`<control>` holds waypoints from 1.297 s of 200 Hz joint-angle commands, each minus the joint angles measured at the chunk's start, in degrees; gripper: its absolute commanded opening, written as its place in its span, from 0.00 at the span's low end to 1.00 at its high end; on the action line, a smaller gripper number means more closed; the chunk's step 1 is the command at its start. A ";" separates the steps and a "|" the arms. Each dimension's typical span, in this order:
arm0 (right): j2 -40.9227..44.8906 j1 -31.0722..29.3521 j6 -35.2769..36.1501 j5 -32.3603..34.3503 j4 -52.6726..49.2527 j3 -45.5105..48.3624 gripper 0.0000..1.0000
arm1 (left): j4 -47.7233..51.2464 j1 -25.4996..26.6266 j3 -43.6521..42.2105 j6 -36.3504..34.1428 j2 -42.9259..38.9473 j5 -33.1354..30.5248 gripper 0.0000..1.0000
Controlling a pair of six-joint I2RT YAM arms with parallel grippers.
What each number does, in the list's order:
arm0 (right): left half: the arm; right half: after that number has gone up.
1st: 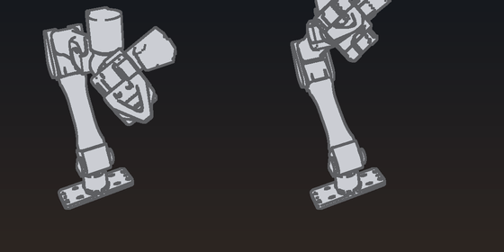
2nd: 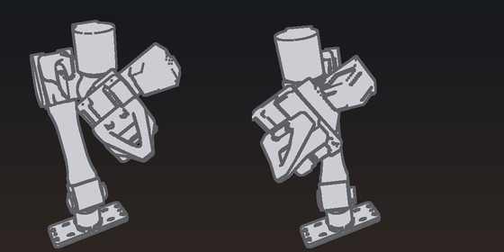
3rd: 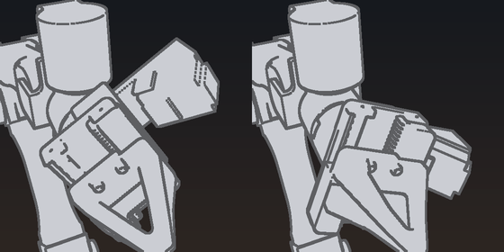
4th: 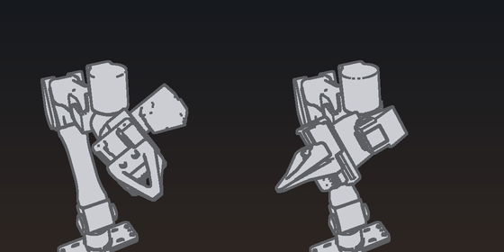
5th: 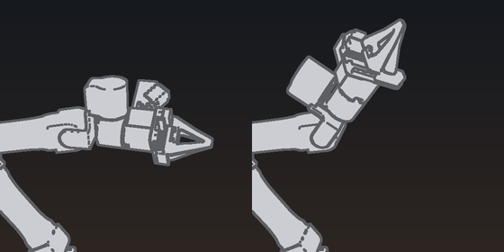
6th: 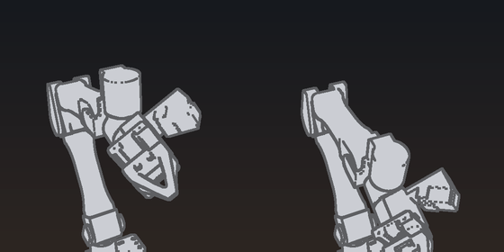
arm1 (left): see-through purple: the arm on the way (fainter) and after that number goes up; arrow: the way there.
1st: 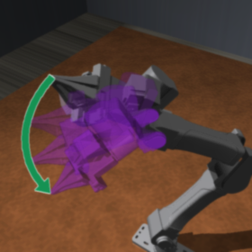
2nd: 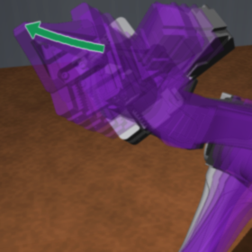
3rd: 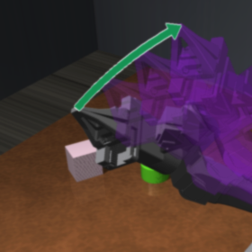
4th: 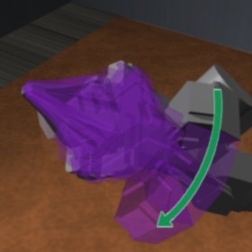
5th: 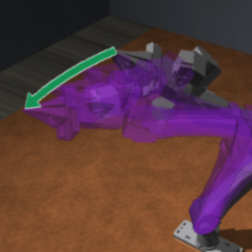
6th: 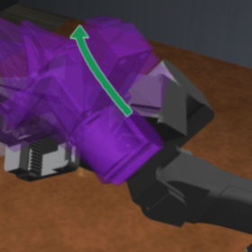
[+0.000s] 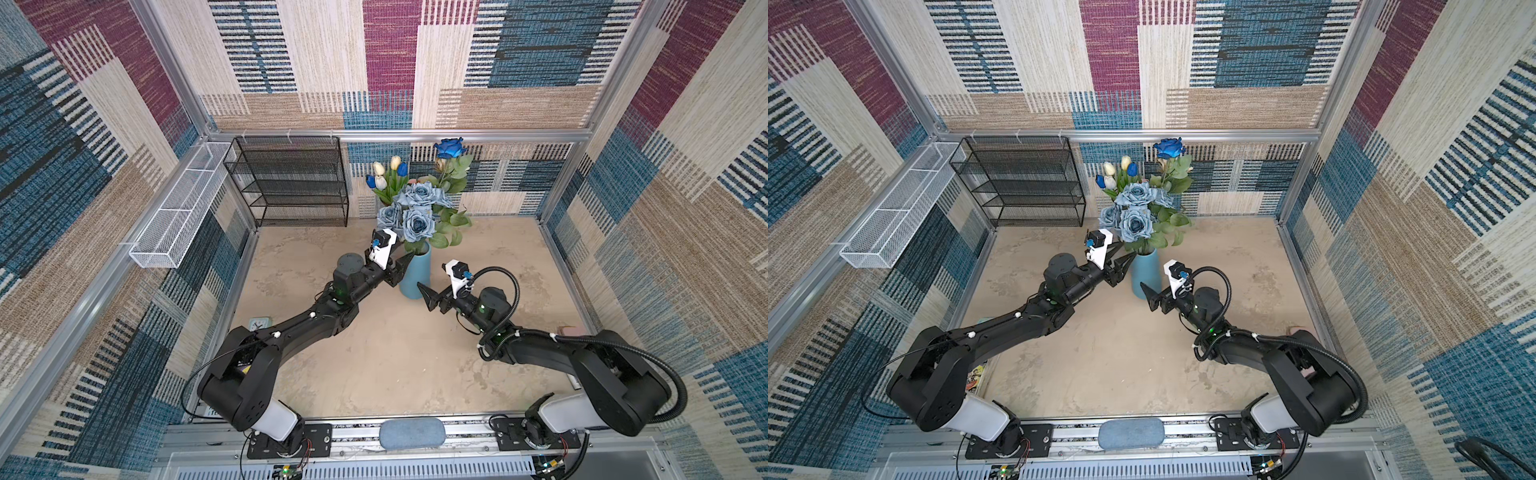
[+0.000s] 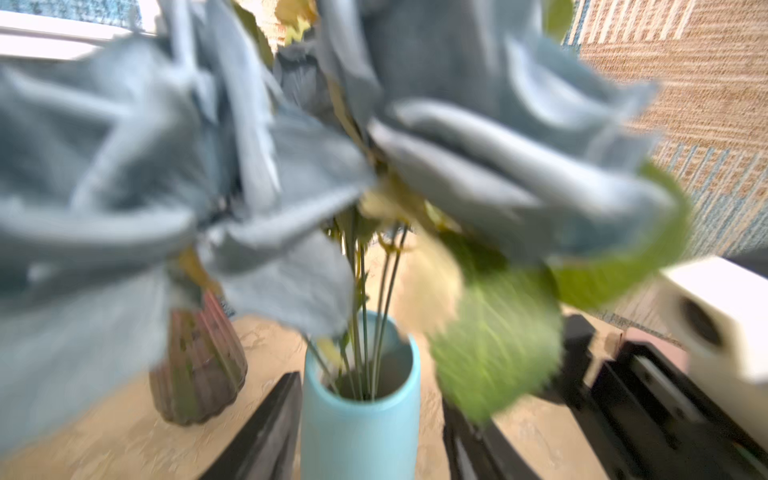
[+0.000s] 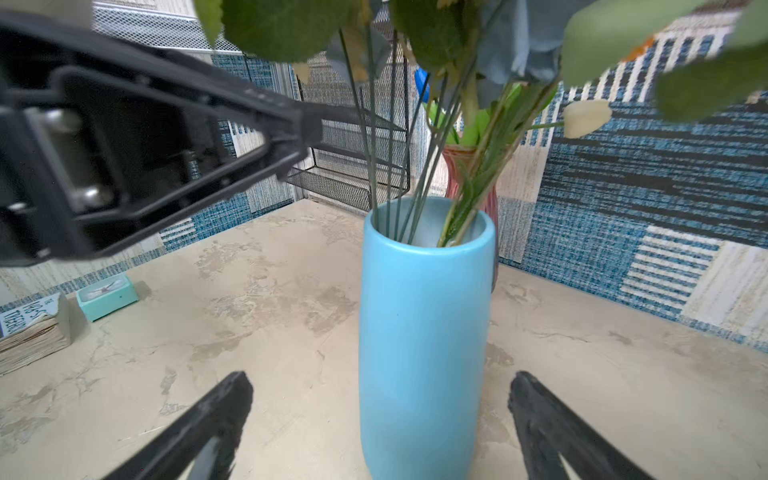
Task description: Arrange the flowers into the vase
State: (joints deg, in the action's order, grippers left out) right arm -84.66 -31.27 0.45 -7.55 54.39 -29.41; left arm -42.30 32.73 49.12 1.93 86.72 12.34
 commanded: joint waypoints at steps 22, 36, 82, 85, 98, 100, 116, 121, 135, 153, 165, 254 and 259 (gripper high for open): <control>-7.88 0.50 0.85 -0.30 4.51 -5.72 1.00 | -0.79 -0.12 -7.13 -1.12 -5.84 -0.98 0.67; -9.98 0.59 1.05 0.00 4.73 -7.56 1.00 | 0.55 -0.12 -9.04 -1.52 -8.23 -1.68 0.70; -16.05 0.68 2.22 0.62 8.57 -11.46 1.00 | 3.33 -0.12 -13.85 -2.90 -13.82 -1.93 0.71; -16.40 0.68 2.34 0.63 8.88 -11.68 1.00 | 3.54 -0.12 -13.95 -2.90 -13.93 -2.04 0.71; -17.98 0.68 3.20 0.57 9.53 -12.76 1.00 | 4.45 -0.12 -14.22 -2.84 -14.37 -2.11 0.71; -18.23 0.68 3.34 0.64 9.53 -12.99 1.00 | 4.50 -0.12 -14.27 -2.88 -14.38 -2.07 0.71; -19.91 0.68 4.06 1.47 9.63 -14.52 1.00 | 3.93 -0.12 -14.75 -2.66 -14.38 -2.14 0.71; -20.40 0.68 4.37 1.41 10.14 -14.85 1.00 | 3.71 -0.10 -14.84 -2.64 -14.26 -2.16 0.71; -21.93 0.68 4.81 1.67 11.33 -15.88 1.00 | 3.26 -0.12 -14.93 -2.38 -13.97 -2.06 0.71; -23.61 0.68 5.42 1.73 11.76 -17.39 1.00 | 2.74 -0.15 -14.85 -2.20 -13.43 -1.53 0.71; -24.31 0.72 5.65 1.82 11.91 -18.13 1.00 | 2.48 -0.08 -15.02 -2.20 -13.25 -1.53 0.71; -25.54 0.86 7.71 2.10 15.51 -17.87 0.77 | 2.07 -0.12 -15.55 -3.42 -13.07 -3.15 0.72; -25.57 0.94 7.73 2.19 15.48 -17.96 0.73 | 2.13 -0.12 -15.55 -3.47 -12.98 -3.28 0.72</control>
State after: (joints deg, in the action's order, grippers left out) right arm -109.84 -30.39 6.26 -6.31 66.35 -47.27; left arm -37.89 32.64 33.76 0.01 73.52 10.37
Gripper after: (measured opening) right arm 0.817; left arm 0.716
